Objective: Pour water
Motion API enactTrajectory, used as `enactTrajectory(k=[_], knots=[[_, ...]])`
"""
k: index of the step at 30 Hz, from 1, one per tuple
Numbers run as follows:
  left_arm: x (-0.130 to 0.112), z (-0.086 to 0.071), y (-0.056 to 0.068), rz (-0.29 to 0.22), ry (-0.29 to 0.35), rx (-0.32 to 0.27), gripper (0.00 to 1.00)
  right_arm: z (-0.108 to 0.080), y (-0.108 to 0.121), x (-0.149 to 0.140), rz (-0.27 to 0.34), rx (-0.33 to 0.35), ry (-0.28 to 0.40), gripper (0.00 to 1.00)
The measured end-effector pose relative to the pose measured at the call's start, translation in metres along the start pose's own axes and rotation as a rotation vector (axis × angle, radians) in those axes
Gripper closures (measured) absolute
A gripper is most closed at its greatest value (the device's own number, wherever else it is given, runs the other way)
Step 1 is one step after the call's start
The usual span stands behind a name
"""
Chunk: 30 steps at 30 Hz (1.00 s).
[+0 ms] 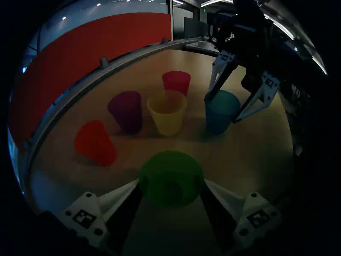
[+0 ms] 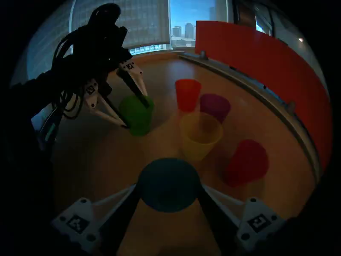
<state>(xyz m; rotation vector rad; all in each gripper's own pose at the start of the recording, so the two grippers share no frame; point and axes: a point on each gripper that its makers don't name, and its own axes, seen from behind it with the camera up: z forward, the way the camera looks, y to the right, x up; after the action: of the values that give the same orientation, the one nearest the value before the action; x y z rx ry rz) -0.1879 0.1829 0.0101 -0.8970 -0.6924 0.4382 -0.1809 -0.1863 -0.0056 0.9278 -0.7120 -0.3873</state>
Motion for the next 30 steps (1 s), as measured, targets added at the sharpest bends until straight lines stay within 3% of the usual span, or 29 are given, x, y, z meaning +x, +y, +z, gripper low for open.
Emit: enactTrajectory(k=[25,30], knots=[[-0.012,-0.001,0.006,-0.023,0.006,-0.016,0.06,0.0,-0.002,-0.012,0.009,-0.014,-0.013,0.06],[-0.021,0.0,0.012,-0.015,-0.019,-0.024,0.05,0.0,-0.003,-0.016,0.006,-0.015,-0.023,0.01]])
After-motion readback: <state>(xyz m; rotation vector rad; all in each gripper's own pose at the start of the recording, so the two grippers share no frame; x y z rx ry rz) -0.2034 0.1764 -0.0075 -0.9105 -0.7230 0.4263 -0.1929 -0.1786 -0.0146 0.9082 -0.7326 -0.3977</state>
